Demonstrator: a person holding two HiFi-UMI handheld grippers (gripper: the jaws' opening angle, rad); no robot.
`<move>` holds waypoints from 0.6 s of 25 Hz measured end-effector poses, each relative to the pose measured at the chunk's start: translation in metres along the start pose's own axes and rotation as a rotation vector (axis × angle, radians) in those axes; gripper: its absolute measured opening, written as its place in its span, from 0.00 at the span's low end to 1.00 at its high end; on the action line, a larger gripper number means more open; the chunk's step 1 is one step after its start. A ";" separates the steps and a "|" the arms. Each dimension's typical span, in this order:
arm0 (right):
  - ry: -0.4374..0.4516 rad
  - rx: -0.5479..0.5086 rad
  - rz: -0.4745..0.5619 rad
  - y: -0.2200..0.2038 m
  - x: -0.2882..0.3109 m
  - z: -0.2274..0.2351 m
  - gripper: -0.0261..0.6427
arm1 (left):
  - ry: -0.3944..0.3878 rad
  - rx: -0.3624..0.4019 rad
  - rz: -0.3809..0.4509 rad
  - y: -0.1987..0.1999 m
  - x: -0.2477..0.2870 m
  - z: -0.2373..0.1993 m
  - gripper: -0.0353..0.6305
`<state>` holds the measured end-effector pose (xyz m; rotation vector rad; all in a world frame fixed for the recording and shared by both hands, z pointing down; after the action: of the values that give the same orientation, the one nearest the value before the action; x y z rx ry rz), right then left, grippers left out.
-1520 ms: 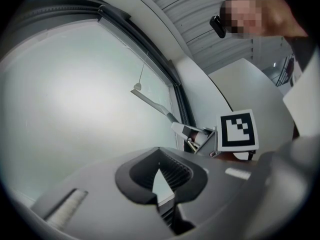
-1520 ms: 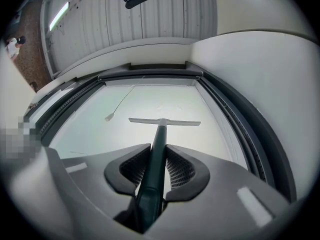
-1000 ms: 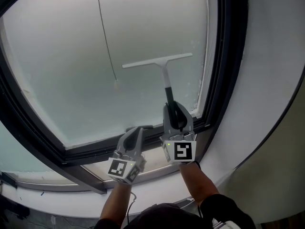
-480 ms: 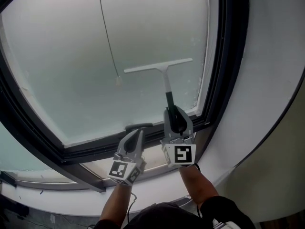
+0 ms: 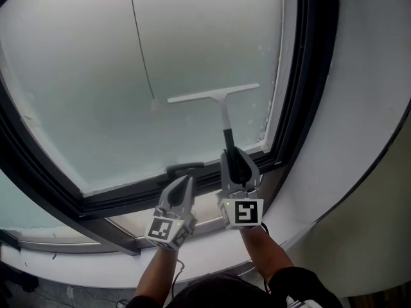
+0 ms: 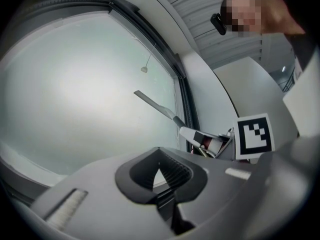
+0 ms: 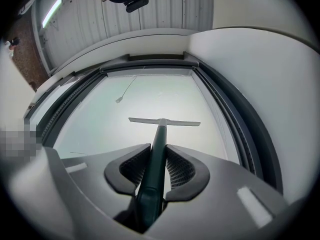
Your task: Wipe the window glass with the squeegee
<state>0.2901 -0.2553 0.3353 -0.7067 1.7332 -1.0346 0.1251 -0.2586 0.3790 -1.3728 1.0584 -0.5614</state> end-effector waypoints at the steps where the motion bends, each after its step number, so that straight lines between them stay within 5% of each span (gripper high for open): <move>1: 0.001 -0.004 0.000 -0.001 -0.001 0.000 0.18 | 0.000 -0.003 -0.003 -0.001 0.000 0.000 0.05; 15: -0.008 0.014 -0.046 -0.023 -0.021 -0.008 0.18 | 0.014 -0.071 -0.056 -0.024 -0.012 -0.012 0.05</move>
<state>0.2902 -0.2463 0.3658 -0.7443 1.7077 -1.0732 0.1160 -0.2589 0.4065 -1.4657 1.0628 -0.5802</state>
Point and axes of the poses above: the fingertips, and each gripper's own axes: x forward along the fingers, z to its right, y out of its top, the point moved 7 cm from there along -x, backward along the fingers, and after that the axes turned 14 degrees about y, right-handed, at the moved point
